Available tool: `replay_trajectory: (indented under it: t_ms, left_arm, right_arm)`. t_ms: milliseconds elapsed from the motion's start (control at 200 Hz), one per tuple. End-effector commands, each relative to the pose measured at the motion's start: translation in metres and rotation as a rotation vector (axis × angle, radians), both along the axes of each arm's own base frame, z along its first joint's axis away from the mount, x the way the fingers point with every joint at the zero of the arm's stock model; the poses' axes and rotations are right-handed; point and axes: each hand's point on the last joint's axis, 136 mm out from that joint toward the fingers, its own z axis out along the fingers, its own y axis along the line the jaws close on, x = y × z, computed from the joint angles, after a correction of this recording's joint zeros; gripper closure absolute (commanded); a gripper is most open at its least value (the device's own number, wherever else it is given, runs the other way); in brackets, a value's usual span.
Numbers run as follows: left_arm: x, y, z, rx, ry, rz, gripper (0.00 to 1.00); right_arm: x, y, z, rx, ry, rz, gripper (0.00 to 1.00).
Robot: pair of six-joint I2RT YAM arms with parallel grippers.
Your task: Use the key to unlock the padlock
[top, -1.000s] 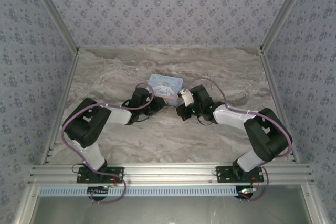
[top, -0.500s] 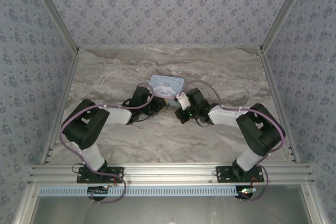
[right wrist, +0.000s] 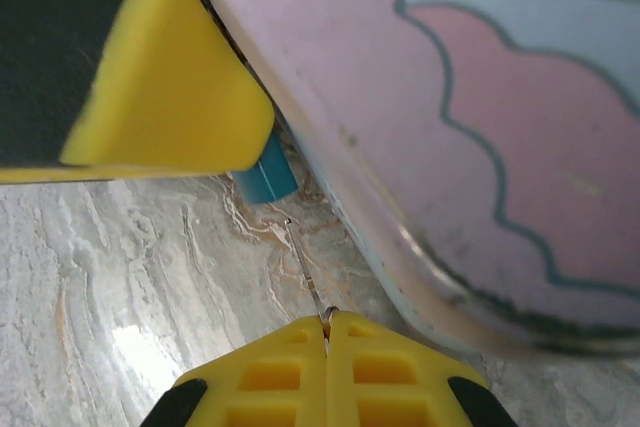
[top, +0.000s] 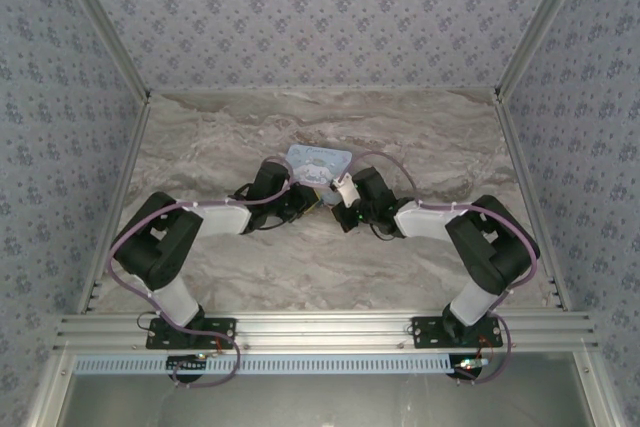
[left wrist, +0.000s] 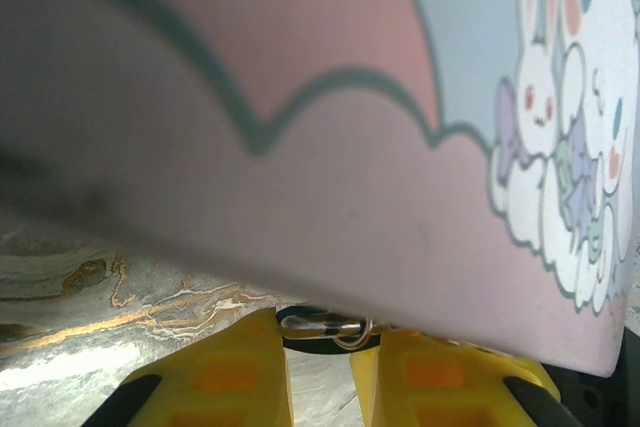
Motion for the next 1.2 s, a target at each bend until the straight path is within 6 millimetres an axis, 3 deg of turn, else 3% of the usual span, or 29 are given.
replay_trajectory:
  t_ms: [0, 510, 1199]
  left_arm:
    - [0.003, -0.011, 0.027, -0.049, -0.034, -0.02, 0.81]
    - [0.005, -0.013, 0.03, -0.05, -0.037, -0.019, 0.81]
    - [0.004, -0.013, 0.025, -0.04, -0.026, -0.017, 0.81]
  right_arm:
    - [0.001, 0.005, -0.004, -0.002, -0.018, 0.017, 1.0]
    - [0.001, 0.009, -0.01, -0.001, -0.007, 0.022, 1.0]
    - [0.004, 0.009, 0.002, 0.049, -0.032, -0.001, 1.0]
